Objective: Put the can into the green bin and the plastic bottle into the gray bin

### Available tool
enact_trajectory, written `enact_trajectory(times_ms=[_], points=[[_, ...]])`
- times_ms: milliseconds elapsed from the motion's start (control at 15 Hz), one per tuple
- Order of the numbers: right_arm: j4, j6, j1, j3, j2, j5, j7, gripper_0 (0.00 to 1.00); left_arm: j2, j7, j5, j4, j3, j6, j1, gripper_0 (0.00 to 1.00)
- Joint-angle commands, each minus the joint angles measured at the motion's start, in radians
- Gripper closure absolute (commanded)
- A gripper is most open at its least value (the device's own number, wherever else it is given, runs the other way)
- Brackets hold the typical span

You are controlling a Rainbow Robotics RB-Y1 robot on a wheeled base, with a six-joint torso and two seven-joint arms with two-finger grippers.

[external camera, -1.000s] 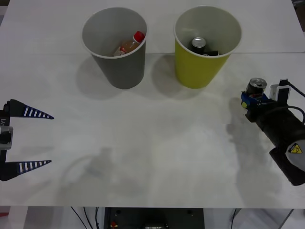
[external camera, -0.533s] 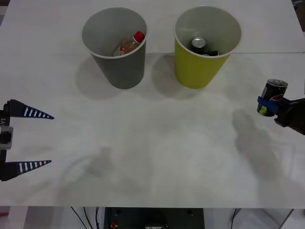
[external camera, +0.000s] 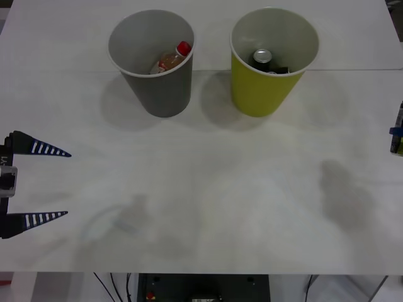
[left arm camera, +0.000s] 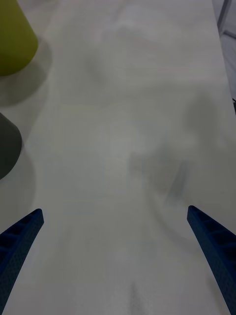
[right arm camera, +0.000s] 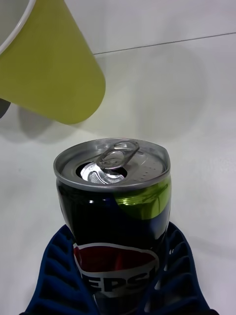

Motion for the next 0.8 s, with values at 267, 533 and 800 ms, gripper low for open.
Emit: enact_trajectory(times_ms=[267, 533, 800], points=[[0.044, -0.234, -0.245, -0.01, -0.102, 0.056, -0.01, 1.0, 0.0, 0.0, 0.0, 0.0, 0.0, 0.0, 0.0, 0.0], [0.208, -0.327, -0.613, 0.21, -0.176, 0.103, -0.01, 1.0, 0.0, 0.0, 0.0, 0.0, 0.0, 0.0, 0.0, 0.0], [0.36, -0.336, -0.964, 0.521, -0.171, 0.237, -0.007, 1.0, 0.0, 0.0, 0.0, 0.0, 0.0, 0.0, 0.0, 0.0]])
